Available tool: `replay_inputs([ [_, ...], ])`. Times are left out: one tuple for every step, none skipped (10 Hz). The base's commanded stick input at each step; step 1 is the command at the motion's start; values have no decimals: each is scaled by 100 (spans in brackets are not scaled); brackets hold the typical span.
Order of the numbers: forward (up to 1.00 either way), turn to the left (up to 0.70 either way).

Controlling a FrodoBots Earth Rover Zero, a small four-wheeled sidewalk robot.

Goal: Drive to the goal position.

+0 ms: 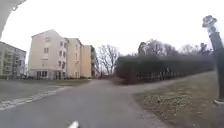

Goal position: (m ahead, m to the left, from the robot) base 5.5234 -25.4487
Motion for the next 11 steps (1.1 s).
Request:
replay_inputs([
  [100, 3],
  [100, 3],
  [100, 3],
  [100, 3],
  [100, 3],
  [100, 3],
  [100, 3],
  [100, 3],
  [100, 3],
  [100, 3],
  [100, 3],
])
